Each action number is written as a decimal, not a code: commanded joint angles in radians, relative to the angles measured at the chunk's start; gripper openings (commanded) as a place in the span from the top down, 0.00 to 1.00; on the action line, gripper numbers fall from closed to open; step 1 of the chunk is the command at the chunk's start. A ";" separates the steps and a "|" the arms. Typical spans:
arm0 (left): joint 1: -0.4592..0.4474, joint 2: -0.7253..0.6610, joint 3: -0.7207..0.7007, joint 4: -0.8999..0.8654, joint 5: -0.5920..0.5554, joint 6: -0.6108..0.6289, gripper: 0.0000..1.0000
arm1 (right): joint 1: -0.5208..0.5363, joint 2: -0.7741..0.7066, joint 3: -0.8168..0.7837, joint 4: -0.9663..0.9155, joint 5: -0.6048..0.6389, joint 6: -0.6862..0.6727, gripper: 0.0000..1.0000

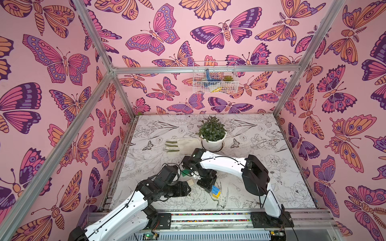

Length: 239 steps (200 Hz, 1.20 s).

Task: Assemble a giraffe with lego
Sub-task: Assemble the lego brick with the lego brick.

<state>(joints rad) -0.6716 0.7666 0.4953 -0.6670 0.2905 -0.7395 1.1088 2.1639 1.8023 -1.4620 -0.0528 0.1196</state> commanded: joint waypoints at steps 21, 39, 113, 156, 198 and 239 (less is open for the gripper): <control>0.007 -0.011 0.003 -0.022 -0.016 0.018 0.19 | 0.008 0.034 0.033 -0.005 0.028 0.024 0.59; 0.006 -0.013 0.003 -0.023 -0.014 0.019 0.19 | 0.008 0.031 0.035 -0.006 0.038 0.028 0.58; 0.006 -0.010 0.002 -0.021 -0.014 0.017 0.18 | 0.007 -0.011 0.055 0.010 0.021 0.059 0.43; 0.007 -0.009 0.003 -0.020 -0.007 0.020 0.18 | 0.000 -0.136 -0.010 0.095 -0.033 0.125 0.37; 0.003 0.010 0.006 -0.015 0.020 0.032 0.17 | -0.005 -0.384 -0.367 0.349 -0.014 0.219 0.36; -0.003 0.017 0.006 -0.006 0.036 0.037 0.17 | -0.003 -0.515 -0.584 0.603 0.015 0.255 0.38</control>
<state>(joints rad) -0.6727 0.7761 0.4953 -0.6662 0.3008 -0.7238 1.1069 1.6787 1.2873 -1.0565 -0.0689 0.3271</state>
